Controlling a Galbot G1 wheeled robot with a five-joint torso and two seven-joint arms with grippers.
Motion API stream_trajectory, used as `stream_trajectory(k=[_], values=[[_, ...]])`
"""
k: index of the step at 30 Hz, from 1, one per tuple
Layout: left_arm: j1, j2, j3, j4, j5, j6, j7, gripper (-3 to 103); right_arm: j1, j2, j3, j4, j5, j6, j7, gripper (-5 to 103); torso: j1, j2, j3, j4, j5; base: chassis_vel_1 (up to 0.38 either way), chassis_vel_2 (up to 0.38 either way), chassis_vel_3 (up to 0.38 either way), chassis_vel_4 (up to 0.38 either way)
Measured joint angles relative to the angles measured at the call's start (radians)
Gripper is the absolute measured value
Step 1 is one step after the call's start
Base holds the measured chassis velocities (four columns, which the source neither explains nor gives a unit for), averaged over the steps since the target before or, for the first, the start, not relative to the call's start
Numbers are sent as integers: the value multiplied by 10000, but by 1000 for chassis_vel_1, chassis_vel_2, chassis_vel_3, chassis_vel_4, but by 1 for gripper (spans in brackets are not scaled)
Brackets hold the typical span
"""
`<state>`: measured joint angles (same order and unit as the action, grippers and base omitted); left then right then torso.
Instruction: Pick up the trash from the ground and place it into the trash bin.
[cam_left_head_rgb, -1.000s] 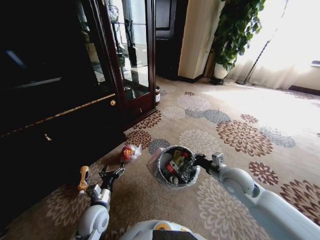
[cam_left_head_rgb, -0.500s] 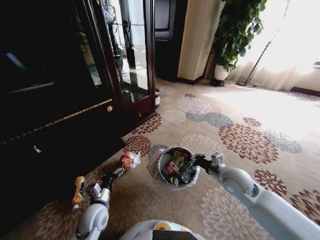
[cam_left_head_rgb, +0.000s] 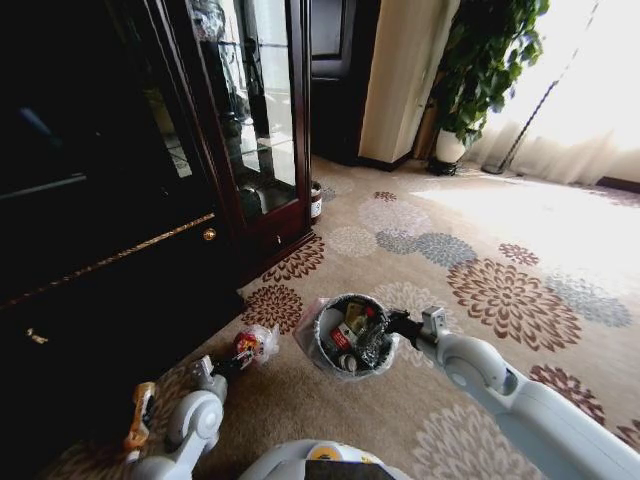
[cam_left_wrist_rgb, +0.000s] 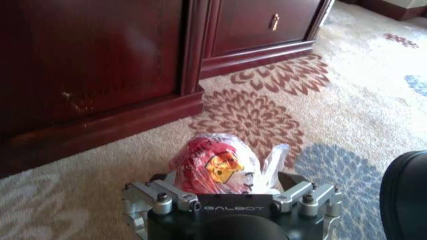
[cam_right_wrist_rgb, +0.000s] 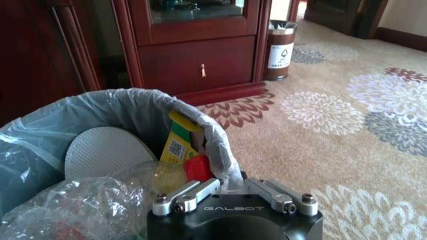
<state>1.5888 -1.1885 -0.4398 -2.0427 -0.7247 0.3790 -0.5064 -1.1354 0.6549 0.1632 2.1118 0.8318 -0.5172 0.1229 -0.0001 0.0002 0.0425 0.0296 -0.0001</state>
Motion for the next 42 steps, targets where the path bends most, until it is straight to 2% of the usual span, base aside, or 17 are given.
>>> stream_trajectory(k=[3, 7, 8, 11, 12, 14, 15, 17, 19, 20, 22, 36, 38, 39, 42], values=[[-259, -20, 47, 360, 127, 10, -40, 100, -56, -15, 72, 32, 32, 14, 18, 1, 1, -1, 3, 2, 0, 0, 0, 0, 0], [-811, 488, -398, 1465, 257, -12, 1043, 100, -228, -110, 249, 95, 68, 14, 22, 1, 1, -1, 4, -5, 3, 0, 0, 0, 0], [-811, 488, -398, 1465, 257, -12, 1043, 100, -228, -110, 249, 95, 68, 14, 22, 1, 1, -1, 4, -5, 3, 0, 0, 0, 0], [-1174, 1088, -478, 2535, 119, -394, 1681, 100, -291, -172, 290, 118, 86, 14, 11, 1, 1, -1, 4, -1, -3, 0, 0, 0, 0], [-1174, 1088, -478, 2535, 119, -394, 1681, 100, -291, -172, 290, 118, 86, 14, 11, 1, 1, -1, 4, -1, -3, 0, 0, 0, 0], [-1429, 1391, -392, 3221, 55, -729, 2390, 100, -287, -215, 283, 137, 136, 14, 10, 1, 1, -1, 4, 0, 4, 0, 0, 0, 0], [-1429, 1391, -392, 3221, 55, -729, 2390, 100, -287, -215, 283, 137, 136, 14, 10, 1, 1, -1, 4, 0, 4, 0, 0, 0, 0], [-1691, 1542, -155, 3930, 128, -1265, 3417, 100, -236, -286, 233, 171, 232, 14, 10, 1, 1, -1, 5, -1, -2, 0, 0, 0, 0], [-1779, 1606, 24, 4125, 169, -1512, 4102, 100, -197, -360, 230, 183, 313, 13, 8, 1, 1, -1, 4, -3, -1, 0, 0, 0, 0], [-1779, 1606, 24, 4125, 169, -1512, 4102, 100, -197, -360, 230, 183, 313, 13, 8, 1, 1, -1, 4, -3, -1, 0, 0, 0, 0], [-1916, 1580, 367, 4221, 169, -1622, 4508, 100, -178, -484, 248, 188, 414, 13, -53, 1, 1, -1, 4, -1, 1, 0, 0, 0, 0], [-3086, 1643, 1133, 5640, -76, -1481, 4239, 101, -102, -599, 251, 66, 547, 175, -135, 1, 1, -1, 4, -1, 0, 0, 0, 0, 0], [-3367, 1665, 1316, 6005, -232, -1493, 4239, 94, -91, -608, 276, 49, 579, 224, -138, 1, 1, -1, 4, -1, 3, 0, 0, 0, 0], [-3367, 1665, 1316, 6005, -232, -1493, 4239, 94, -91, -608, 276, 49, 579, 224, -138, 1, 1, -1, 4, -1, 3, 0, 0, 0, 0], [-3702, 1656, 1591, 6507, -259, -1592, 4336, 78, -135, -669, 356, 52, 645, 258, -171, 1, 1, -1, 4, 0, 4, 0, 0, 0, 0]])
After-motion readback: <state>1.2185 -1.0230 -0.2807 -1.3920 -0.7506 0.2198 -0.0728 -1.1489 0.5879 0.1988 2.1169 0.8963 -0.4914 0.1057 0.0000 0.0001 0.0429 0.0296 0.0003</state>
